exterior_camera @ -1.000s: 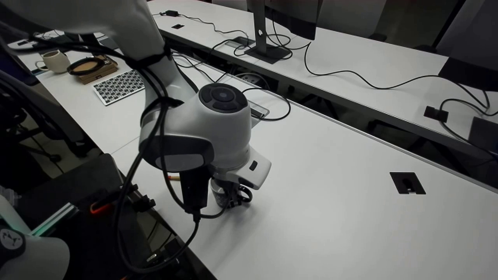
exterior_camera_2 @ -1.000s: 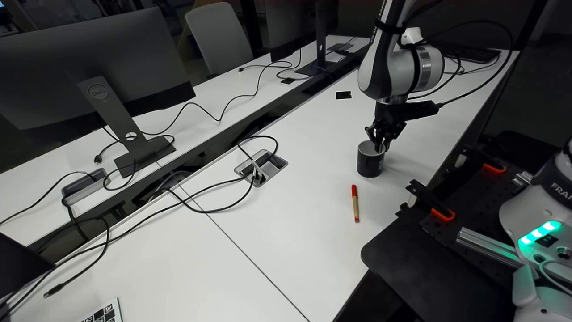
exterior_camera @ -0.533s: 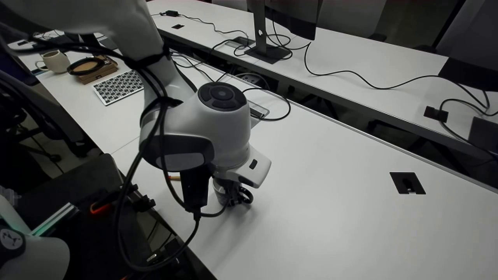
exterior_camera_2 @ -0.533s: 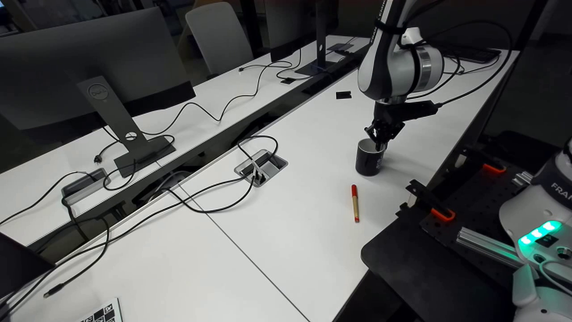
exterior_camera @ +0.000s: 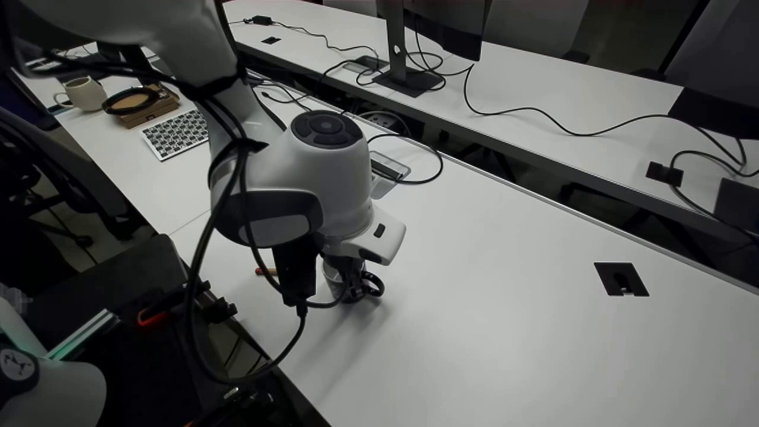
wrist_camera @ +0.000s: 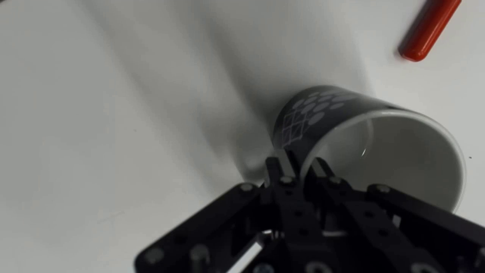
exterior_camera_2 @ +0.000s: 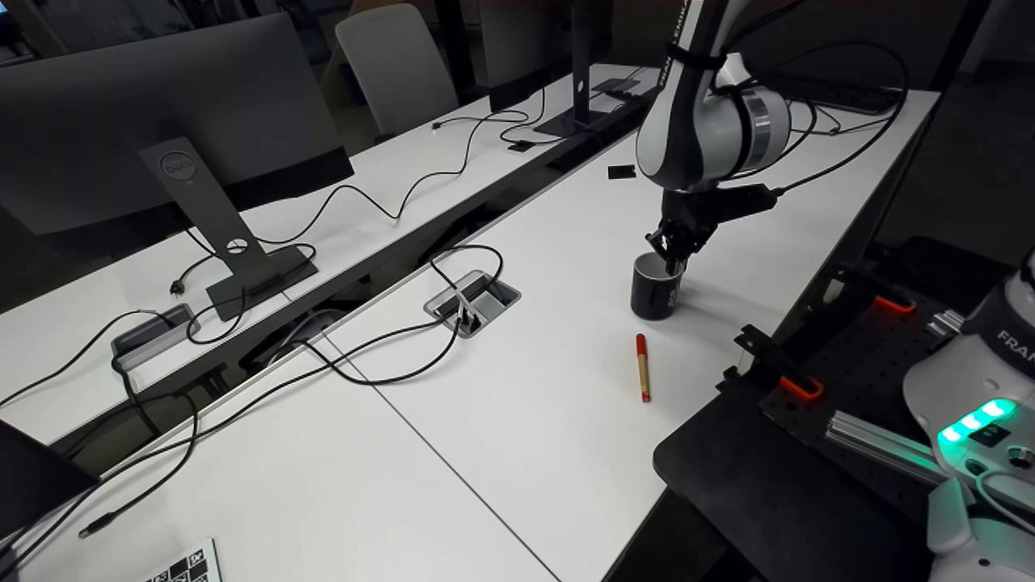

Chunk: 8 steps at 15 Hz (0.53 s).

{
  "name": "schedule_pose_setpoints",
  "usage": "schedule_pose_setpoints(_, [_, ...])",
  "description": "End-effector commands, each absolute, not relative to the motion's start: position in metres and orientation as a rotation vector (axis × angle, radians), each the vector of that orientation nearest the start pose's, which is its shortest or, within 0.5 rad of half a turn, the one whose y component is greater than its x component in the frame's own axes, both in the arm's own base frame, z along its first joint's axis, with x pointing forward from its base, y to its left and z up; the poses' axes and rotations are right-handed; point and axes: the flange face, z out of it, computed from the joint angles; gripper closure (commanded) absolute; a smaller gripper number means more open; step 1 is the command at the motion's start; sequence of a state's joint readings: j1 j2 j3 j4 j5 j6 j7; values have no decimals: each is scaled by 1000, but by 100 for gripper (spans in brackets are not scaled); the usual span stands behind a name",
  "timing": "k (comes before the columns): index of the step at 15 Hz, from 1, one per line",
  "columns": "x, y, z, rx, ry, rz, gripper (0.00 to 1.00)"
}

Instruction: Move the cup to the left

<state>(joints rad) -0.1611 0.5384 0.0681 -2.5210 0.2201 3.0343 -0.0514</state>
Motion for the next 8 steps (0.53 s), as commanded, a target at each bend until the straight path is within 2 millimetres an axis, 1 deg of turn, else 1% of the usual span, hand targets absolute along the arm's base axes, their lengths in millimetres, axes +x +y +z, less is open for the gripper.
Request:
schedule_pose_setpoints(1, [445, -31, 87, -3083, 358, -58, 98])
schedule_pose_setpoints(8, [475, 20, 107, -3103, 125, -215, 98])
